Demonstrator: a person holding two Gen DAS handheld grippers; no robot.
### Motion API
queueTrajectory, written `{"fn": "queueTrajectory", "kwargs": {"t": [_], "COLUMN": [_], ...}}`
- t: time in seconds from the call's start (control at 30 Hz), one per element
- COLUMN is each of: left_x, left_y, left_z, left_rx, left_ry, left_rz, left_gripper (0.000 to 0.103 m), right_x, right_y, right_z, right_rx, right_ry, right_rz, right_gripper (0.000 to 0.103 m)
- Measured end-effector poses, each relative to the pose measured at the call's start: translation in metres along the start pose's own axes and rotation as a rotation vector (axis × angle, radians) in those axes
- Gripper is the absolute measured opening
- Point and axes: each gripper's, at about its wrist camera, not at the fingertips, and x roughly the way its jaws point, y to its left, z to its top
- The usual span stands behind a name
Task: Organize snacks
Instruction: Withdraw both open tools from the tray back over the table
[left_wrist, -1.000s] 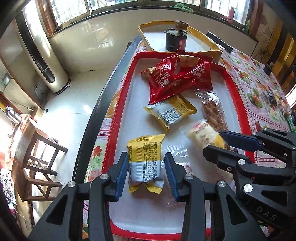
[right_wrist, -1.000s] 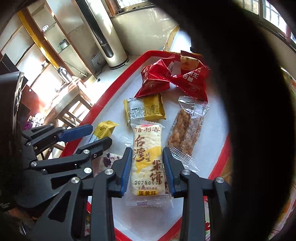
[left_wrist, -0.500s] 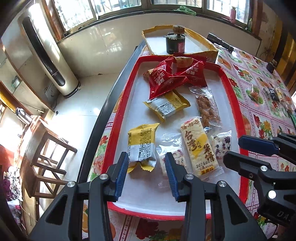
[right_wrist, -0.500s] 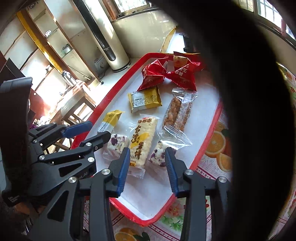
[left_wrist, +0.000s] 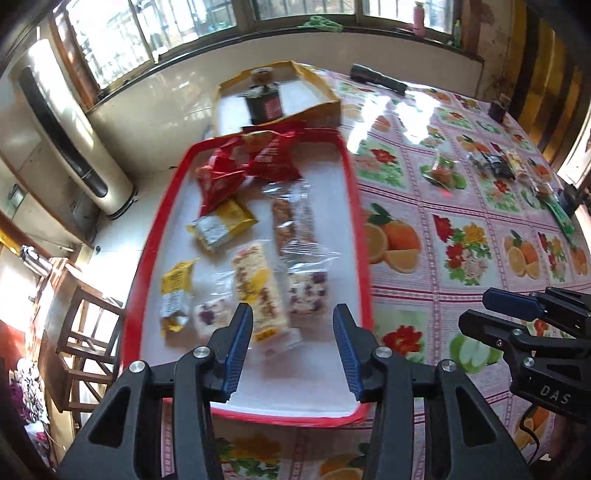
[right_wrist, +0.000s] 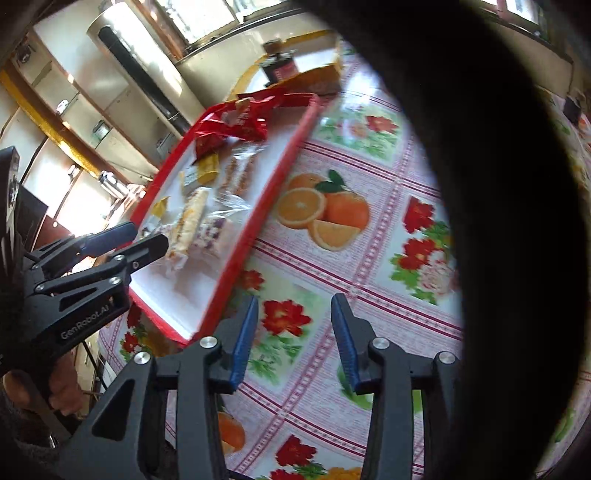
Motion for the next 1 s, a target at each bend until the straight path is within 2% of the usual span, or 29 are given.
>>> {"fn": "queueTrajectory", "kwargs": {"t": [0.23, 0.4, 0.53, 0.77, 1.0], "left_x": [0.026, 0.056, 0.088, 0.117, 0.144], "left_y": [-0.079, -0.111, -0.135, -0.171, -0.195], "left_z": [0.039, 0.091, 0.134, 0.184, 0.196], "left_rx": [0.078, 0.051, 0.043, 0.086, 0.156], "left_ry": [0.054, 0.092, 0.152, 0.159, 0.218], "left_rz": [-0.122, -0.178, -0.224, -0.241, -0.201], "left_gripper": [0.045, 0.045, 0.045, 0.044, 0.044], "right_x": [-0.026, -0.052, -0.070, -0.088, -0.113], "right_y": [-0.093, -0.163, -0.208, -0.266, -0.313], "right_z": [-0.021, -0.031, -0.036, -0.038, -0.024], "right_rx": [0.161, 0.264, 0.318, 0.370, 0.398], "right_ry": [-0.023, -0.055, -0.073, -0.098, -0.190], "right_rz": [-0.109, -0.166, -0.193, -0.221, -0.204], "right_gripper": [0.043, 0.043, 0.042, 0.042, 0.042]}}
